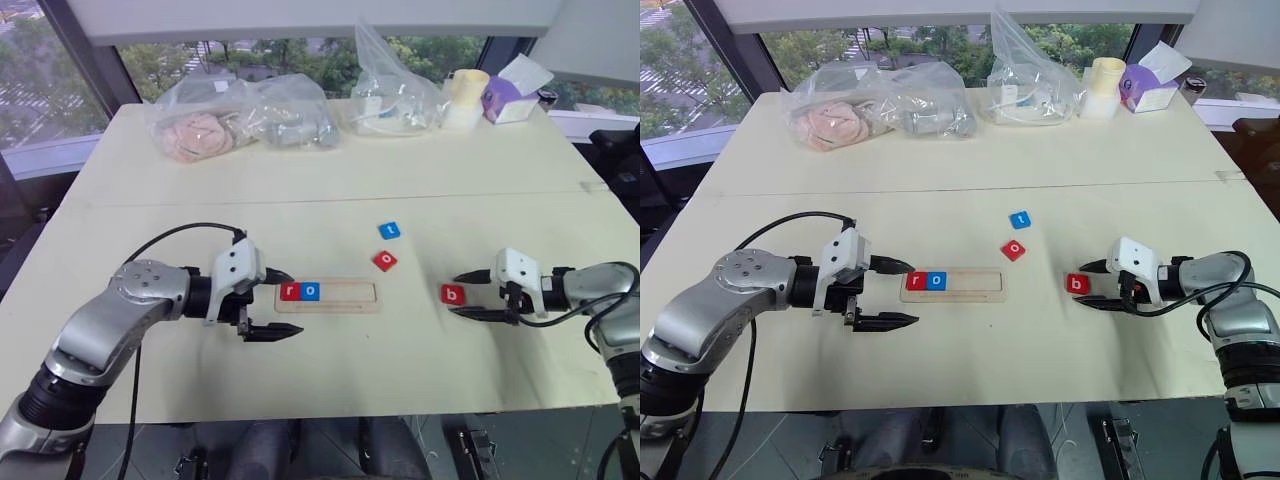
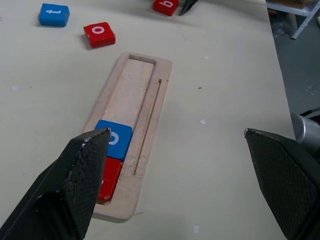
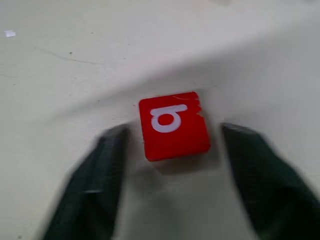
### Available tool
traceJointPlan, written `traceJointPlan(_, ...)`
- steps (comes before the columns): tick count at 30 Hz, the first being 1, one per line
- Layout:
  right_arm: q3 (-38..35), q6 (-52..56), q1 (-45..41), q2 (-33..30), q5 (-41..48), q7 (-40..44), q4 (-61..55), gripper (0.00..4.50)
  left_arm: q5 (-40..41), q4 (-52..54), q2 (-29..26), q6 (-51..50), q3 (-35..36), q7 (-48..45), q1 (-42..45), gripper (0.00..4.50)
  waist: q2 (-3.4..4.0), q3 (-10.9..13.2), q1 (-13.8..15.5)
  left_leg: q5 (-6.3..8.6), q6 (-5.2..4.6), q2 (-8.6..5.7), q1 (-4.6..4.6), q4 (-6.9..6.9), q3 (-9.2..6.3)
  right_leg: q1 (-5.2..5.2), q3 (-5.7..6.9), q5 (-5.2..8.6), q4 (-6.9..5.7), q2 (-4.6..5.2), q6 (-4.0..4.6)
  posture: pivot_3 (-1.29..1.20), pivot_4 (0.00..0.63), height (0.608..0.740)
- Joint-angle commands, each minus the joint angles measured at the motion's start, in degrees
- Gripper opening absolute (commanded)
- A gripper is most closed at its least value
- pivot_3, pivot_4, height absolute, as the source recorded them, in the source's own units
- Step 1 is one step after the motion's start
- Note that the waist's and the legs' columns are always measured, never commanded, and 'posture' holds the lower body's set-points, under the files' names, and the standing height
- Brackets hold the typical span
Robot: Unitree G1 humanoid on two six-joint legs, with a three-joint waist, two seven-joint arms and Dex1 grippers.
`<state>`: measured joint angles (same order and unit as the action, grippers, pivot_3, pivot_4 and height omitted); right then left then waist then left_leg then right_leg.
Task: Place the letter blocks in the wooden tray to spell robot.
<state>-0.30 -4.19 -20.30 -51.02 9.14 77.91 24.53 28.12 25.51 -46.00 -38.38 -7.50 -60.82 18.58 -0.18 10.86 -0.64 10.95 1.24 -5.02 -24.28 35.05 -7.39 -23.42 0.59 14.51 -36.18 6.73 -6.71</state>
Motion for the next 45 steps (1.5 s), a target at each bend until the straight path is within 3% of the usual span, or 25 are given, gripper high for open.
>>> traceJointPlan(1,0.0,0.4,-1.0,0.2,0.0,-0.9,-1.4,1.11,-0.1,0.2,-1.2,1.0,1.9,0.0,-0.2,4.50,0.00,0.0,-0.1,0.00,0.00,0.00,0.02,0.00,0.00,0.00,-0.01,0.00,-0.01,0.00,0.00,0.00,0.150,0.740)
traceJointPlan(4,0.1,2.8,-2.2,0.6,0.7,-1.9,-4.0,1.12,-0.6,-1.2,-2.4,1.7,3.2,-0.1,-0.6,4.50,0.01,0.0,-0.2,0.00,0.00,0.00,0.05,0.00,0.01,0.00,-0.04,0.00,-0.03,-0.01,0.01,0.00,0.150,0.740)
traceJointPlan(10,5.0,21.6,-11.4,5.1,4.6,-2.9,-20.2,1.12,0.2,-3.2,-8.7,1.1,8.9,-1.9,-3.7,4.50,0.08,0.1,-0.7,0.00,0.00,0.07,0.04,-0.04,0.12,-0.21,-0.22,-0.01,-0.16,-0.07,0.03,0.00,0.150,0.740)
traceJointPlan(17,16.6,27.1,-18.2,13.8,-2.5,-7.9,-21.8,1.12,1.0,0.4,-13.5,1.8,14.4,-3.6,-12.0,4.50,0.01,0.1,0.4,0.01,0.02,-0.01,-0.08,-0.14,0.03,-0.23,-0.20,0.01,-0.02,-0.04,0.02,0.00,0.150,0.740)
traceJointPlan(25,22.6,29.0,-20.1,17.9,-5.5,-8.8,-21.2,1.12,1.8,4.9,-11.3,-0.1,15.8,0.8,-15.2,4.50,0.00,0.1,-0.2,0.01,0.04,-0.04,-0.10,-0.10,0.04,-0.27,-0.21,-0.09,-0.05,-0.02,-0.13,0.00,0.150,0.740)
traceJointPlan(45,24.6,29.9,-20.5,20.8,-6.6,-9.1,-21.7,1.12,2.1,4.5,-10.7,-0.1,14.3,3.3,-15.2,4.50,0.00,0.1,-0.2,0.00,0.04,0.00,-0.08,-0.08,0.07,-0.32,-0.21,-0.14,-0.13,-0.09,-0.19,0.00,0.150,0.740)
